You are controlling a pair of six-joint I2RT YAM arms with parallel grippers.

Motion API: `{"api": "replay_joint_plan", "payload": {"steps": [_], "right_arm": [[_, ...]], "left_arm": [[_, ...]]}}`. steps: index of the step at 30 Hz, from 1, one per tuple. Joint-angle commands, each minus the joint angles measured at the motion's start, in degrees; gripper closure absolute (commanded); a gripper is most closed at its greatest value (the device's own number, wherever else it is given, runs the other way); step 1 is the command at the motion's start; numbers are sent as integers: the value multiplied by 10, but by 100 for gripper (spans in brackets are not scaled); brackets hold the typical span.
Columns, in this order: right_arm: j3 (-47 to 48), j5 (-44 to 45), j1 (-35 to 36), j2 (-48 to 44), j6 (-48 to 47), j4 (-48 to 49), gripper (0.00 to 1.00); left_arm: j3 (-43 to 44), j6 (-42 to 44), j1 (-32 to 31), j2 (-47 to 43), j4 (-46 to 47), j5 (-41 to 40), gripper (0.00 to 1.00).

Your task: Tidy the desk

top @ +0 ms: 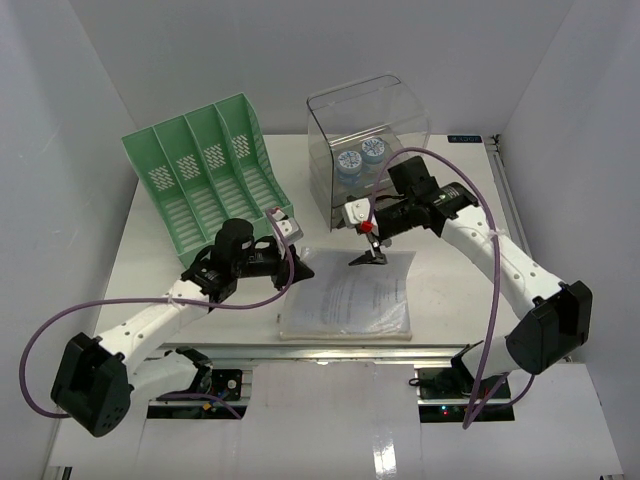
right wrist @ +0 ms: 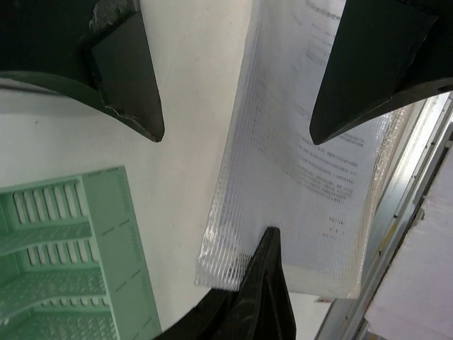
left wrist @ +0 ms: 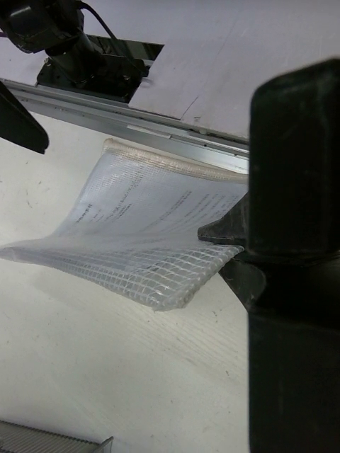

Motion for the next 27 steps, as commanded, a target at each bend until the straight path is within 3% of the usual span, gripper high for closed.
{"api": "replay_joint_plan", "payload": {"steps": [1, 13, 18, 24, 27], "right_arm": [[23, 30, 58, 28, 27, -33, 10], [6, 73, 89, 59, 88, 11, 9], [27, 108, 114, 96, 86, -16, 2], [58, 145, 144, 131, 64, -66, 30], [66, 152, 145, 131, 59, -73, 34]], "left_arm": [[29, 44, -3, -51, -70, -11, 100], [33, 54, -4, -114, -103, -14, 100], [50, 63, -4, -128, -126, -19, 100], [75, 82, -4, -135, -161, -27, 100], [78, 91, -4, -138, -177, -33, 100]]}}
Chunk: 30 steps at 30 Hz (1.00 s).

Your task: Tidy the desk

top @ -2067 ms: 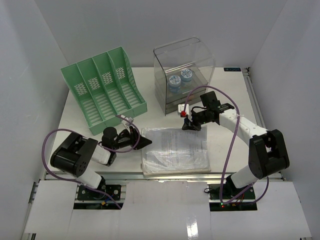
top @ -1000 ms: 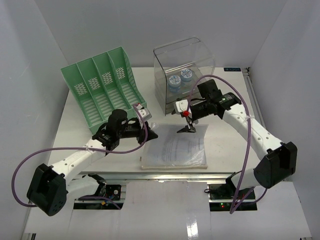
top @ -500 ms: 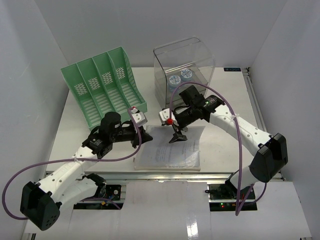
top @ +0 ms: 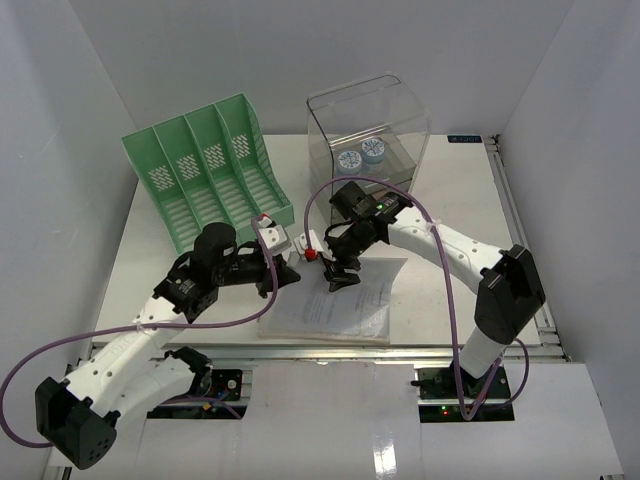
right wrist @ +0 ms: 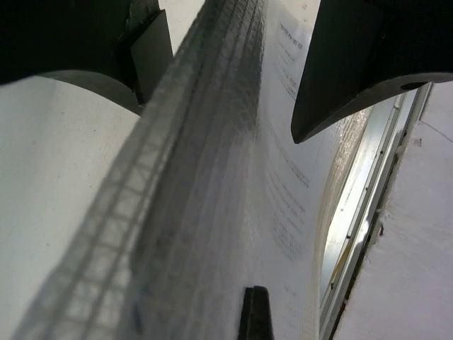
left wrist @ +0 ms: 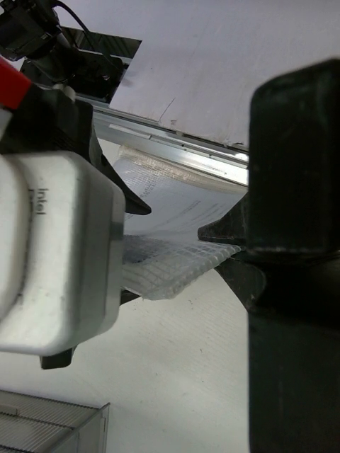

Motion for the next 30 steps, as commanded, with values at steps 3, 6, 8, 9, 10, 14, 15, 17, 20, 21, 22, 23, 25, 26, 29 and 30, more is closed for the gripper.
{"api": "replay_joint_plan", "payload": {"steps": [3, 6, 8, 9, 10, 14, 15, 17, 20, 21, 22, 23, 25, 26, 29, 30], "right_arm": [[37, 25, 8, -8, -13, -38, 44], [46, 25, 8, -6, -14, -45, 59], [52, 22, 8, -3, -14, -50, 70], [54, 21, 9, -2, -15, -51, 74], [55, 20, 9, 0, -15, -53, 75], [64, 2, 10, -1, -18, -63, 88], [68, -6, 10, -1, -20, -68, 92], [74, -26, 10, -1, -25, -84, 92], [85, -46, 11, -5, -21, -96, 92], [92, -50, 10, -7, -18, -97, 92], [94, -53, 11, -7, -16, -98, 92], [100, -56, 11, -8, -12, -98, 92], [123, -60, 10, -9, 2, -97, 92], [133, -62, 9, -8, 8, -95, 92], [168, -67, 6, 2, 42, -79, 92], [179, -68, 4, 5, 56, -78, 92]], "left_arm": [[34, 30, -2, -21, -13, -8, 100], [34, 32, -2, -24, -17, -12, 100], [36, 32, -2, -27, -20, -15, 100], [38, 34, -2, -27, -21, -17, 100], [40, 36, -2, -28, -22, -18, 100], [51, 40, -2, -23, -31, -25, 100], [54, 41, -2, -22, -32, -28, 100], [59, 32, -2, -23, -31, -40, 85], [68, 4, -2, -39, -18, -70, 56], [69, -7, -2, -55, -8, -91, 47], [70, -17, -2, -61, -3, -99, 39], [72, -26, -2, -74, 2, -111, 30], [78, -42, -2, -123, 20, -146, 19], [82, -49, -2, -140, 23, -157, 15], [107, -67, -1, -174, 24, -197, 2], [114, -73, -1, -185, 23, -200, 2]]}}
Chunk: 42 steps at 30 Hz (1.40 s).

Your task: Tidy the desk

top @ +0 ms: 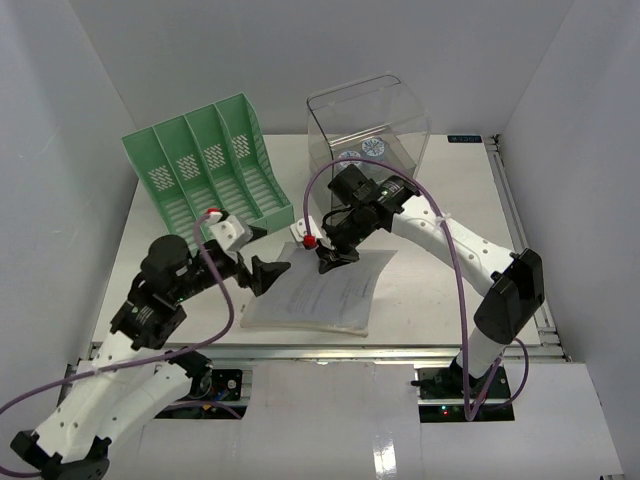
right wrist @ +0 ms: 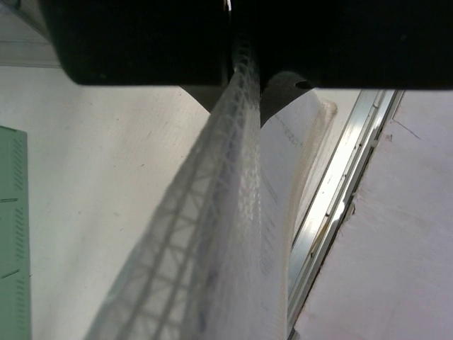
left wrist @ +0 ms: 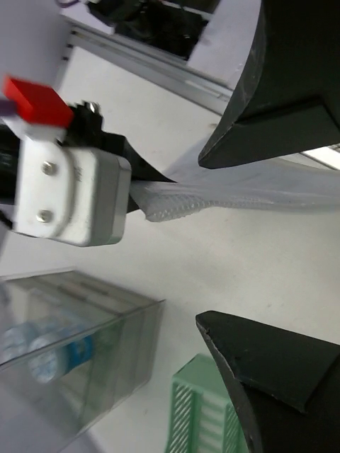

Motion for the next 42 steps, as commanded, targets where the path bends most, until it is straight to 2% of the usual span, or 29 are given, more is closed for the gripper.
{"api": "replay_joint_plan", "payload": {"steps": [1, 5, 9, 11, 16, 20, 29, 36, 42], "right_arm": [[77, -36, -6, 8, 74, 31, 92], [139, -30, -16, 33, 174, 113, 92], [211, -4, -17, 53, 294, 195, 92], [201, 19, -17, 47, 348, 302, 92], [210, 98, -18, 51, 501, 481, 92], [241, 180, -18, 68, 569, 615, 92], [302, 232, -18, 154, 594, 728, 92], [298, 339, -6, 194, 615, 820, 92], [292, 430, 16, 205, 564, 851, 92]], "left_arm": [[51, -49, 0, -60, 26, -77, 2], [66, -103, 0, -112, 21, -129, 2], [69, -118, 0, -149, 1, -175, 2], [68, -122, 0, -168, -9, -198, 2], [62, -151, 0, -196, -25, -212, 2], [63, -164, 0, -208, -41, -219, 2], [47, -175, 0, -235, -65, -264, 2], [33, -171, 0, -264, -73, -281, 2], [32, -162, 0, -267, -80, -277, 2]]}}
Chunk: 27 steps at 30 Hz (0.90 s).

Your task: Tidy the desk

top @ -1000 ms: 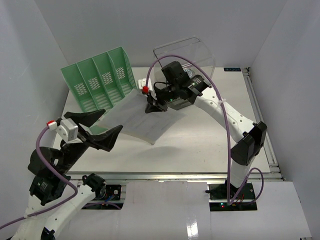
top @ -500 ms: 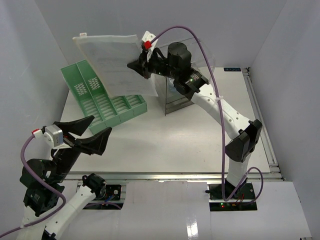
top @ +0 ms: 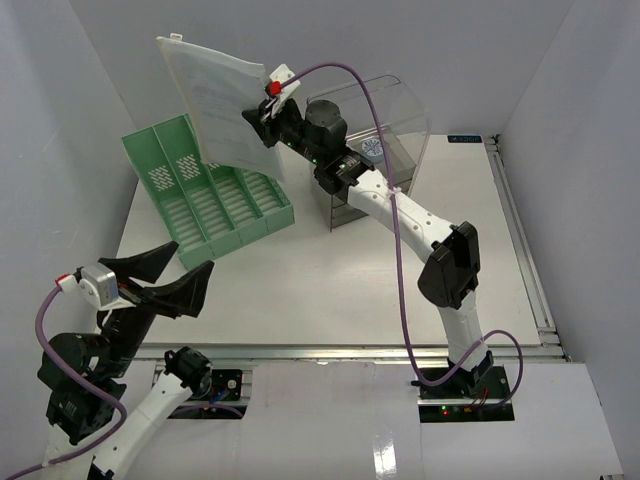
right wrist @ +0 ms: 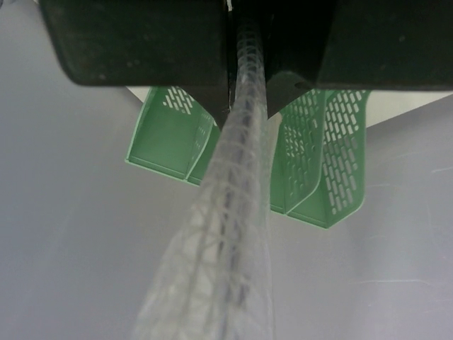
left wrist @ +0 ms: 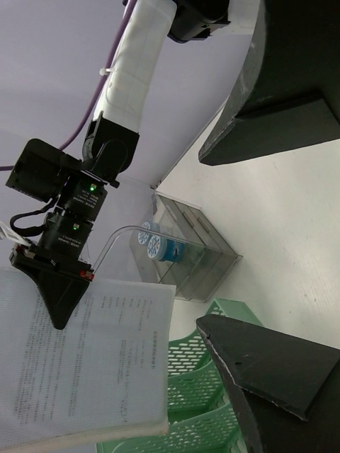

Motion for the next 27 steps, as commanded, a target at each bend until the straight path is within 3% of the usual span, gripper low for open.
{"api": "replay_joint_plan", "payload": {"steps": [1, 27], "right_arm": [[10, 92, 17, -21, -29, 114, 92], [32, 92, 24, -66, -59, 92, 92]], "left_arm": [[-7, 7, 0, 4, -15, -5, 2], [-67, 35, -1, -52, -35, -2, 2]]}}
